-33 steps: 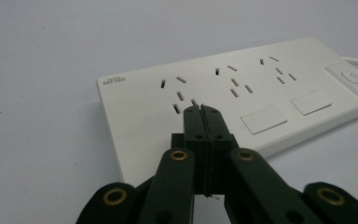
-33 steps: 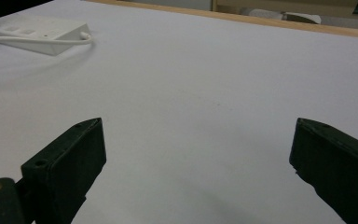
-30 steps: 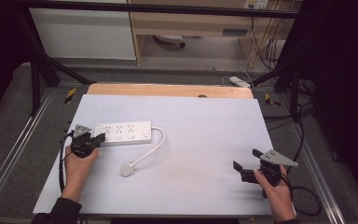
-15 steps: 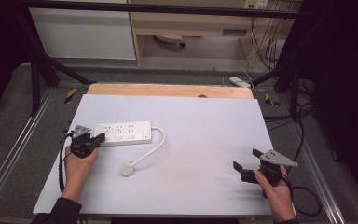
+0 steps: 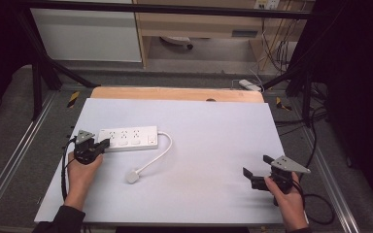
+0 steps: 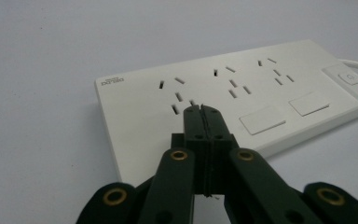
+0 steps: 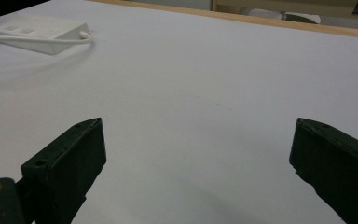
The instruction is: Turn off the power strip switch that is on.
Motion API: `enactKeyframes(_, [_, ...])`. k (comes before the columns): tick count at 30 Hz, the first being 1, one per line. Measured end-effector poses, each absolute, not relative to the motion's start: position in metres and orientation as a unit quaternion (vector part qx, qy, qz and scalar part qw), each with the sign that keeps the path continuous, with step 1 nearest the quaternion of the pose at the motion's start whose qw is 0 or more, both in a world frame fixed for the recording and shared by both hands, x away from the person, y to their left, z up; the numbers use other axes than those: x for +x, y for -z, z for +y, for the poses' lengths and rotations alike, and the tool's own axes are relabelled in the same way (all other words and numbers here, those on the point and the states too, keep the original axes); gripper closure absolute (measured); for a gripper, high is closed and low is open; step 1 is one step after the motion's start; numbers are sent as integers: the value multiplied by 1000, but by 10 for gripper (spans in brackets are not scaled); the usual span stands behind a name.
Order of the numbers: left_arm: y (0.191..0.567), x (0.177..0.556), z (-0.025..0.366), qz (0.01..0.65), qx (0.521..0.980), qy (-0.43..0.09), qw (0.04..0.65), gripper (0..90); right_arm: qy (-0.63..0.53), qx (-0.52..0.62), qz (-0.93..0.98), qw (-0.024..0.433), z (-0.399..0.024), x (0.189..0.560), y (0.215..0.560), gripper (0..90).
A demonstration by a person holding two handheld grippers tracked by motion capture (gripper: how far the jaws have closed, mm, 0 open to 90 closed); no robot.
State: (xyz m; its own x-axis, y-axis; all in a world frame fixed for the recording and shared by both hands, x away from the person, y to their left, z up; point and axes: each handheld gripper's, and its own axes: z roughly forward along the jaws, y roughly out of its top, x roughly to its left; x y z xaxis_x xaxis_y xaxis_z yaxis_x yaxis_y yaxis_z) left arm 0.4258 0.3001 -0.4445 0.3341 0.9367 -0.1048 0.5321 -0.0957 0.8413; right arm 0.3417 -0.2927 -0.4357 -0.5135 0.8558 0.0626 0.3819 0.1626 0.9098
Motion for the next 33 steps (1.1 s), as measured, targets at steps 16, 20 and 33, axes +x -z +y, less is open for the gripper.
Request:
enactKeyframes(16, [445,426,300,523,700,-240,422,900,-484,428,723,244,-292,342,436,42])
enactKeyframes(20, [445,426,300,524,700,-239,423,900,-483,428,724,244,-292,342,436,42])
enactKeyframes(33, [448,425,313,549,677,-240,427,900,-484,428,723,244,-292,342,436,42])
